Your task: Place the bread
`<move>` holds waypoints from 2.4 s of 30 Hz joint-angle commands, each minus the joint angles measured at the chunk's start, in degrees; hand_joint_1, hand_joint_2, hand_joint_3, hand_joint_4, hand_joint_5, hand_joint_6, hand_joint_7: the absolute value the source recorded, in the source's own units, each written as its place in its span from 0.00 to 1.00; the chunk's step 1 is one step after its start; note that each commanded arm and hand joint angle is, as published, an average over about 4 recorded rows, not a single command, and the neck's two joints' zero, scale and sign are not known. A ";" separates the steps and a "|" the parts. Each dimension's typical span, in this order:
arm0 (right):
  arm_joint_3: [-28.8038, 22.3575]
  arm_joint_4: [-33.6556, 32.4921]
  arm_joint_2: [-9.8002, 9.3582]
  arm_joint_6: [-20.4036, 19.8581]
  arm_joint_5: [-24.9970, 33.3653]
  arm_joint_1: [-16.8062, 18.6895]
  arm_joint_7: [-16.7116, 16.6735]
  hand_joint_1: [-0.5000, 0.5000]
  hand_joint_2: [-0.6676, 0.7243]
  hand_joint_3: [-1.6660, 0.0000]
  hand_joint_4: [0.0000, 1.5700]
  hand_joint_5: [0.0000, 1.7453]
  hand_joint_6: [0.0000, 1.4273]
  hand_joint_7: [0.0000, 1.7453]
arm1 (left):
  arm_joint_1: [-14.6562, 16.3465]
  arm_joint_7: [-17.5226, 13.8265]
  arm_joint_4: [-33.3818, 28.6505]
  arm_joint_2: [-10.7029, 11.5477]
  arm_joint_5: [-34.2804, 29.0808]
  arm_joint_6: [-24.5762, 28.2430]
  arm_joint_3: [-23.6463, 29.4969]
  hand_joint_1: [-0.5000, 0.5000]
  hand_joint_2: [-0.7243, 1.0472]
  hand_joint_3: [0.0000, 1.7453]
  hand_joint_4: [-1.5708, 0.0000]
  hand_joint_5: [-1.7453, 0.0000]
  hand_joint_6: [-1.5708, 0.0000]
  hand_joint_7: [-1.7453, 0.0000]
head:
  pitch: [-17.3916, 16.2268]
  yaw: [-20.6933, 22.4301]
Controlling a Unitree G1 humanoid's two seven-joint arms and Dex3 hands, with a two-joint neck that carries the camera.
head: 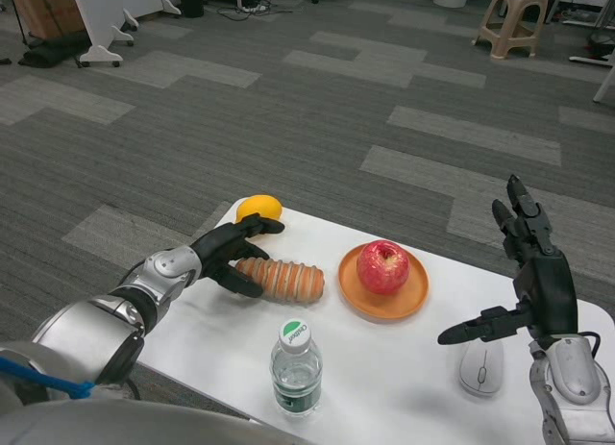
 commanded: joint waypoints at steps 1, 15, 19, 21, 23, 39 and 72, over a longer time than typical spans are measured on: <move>-0.41 -0.01 0.12 -0.26 0.35 0.21 -0.14 0.08 0.64 1.00 0.00 0.11 0.00 0.00 | 1.18 0.07 0.20 0.26 -1.30 -0.31 1.14 0.30 0.84 0.05 1.00 0.66 1.00 0.84 | -0.03 0.07; -0.39 0.26 0.01 -0.26 0.35 0.18 -0.14 0.08 0.61 1.00 0.00 0.11 0.00 0.00 | 4.06 1.23 -0.08 0.37 -12.22 -8.03 -0.26 0.02 0.16 0.05 1.00 0.71 1.00 0.92 | -0.31 0.61; -0.39 0.23 0.01 -0.26 0.35 0.18 -0.14 0.08 0.59 1.00 0.00 0.11 0.00 0.00 | 4.98 1.54 -1.34 0.35 -19.01 -8.91 -2.59 0.02 0.05 0.05 1.00 0.71 1.00 0.95 | -0.34 0.68; -0.33 0.19 0.01 -0.26 0.35 0.18 -0.14 0.08 0.59 1.00 0.00 0.11 0.00 0.00 | 5.31 1.74 -2.41 0.35 -24.26 -9.59 -5.01 0.02 0.04 0.05 1.00 0.71 1.00 0.96 | -0.27 0.70; -0.24 0.17 -0.01 -0.26 0.35 0.18 -0.14 0.08 0.59 1.00 0.00 0.11 0.00 0.00 | 5.56 1.87 -3.84 0.35 -29.12 -10.20 -7.38 0.01 0.01 0.05 1.00 0.71 1.00 0.96 | -0.27 0.69; 0.00 -0.65 0.23 -0.26 0.35 0.18 -0.14 0.08 0.59 1.00 0.00 0.11 0.00 0.00 | 5.60 4.66 -24.85 0.63 -49.36 -12.79 -17.07 0.01 0.05 0.05 1.00 0.78 1.00 0.96 | 0.00 -0.27; 1.26 -4.56 0.29 -0.26 0.26 0.54 -0.14 0.08 0.59 1.00 0.00 0.11 0.00 0.00 | 5.75 8.04 -38.67 1.75 -48.94 -13.59 -19.16 0.01 0.05 0.05 1.00 0.82 1.00 0.96 | 0.70 -1.58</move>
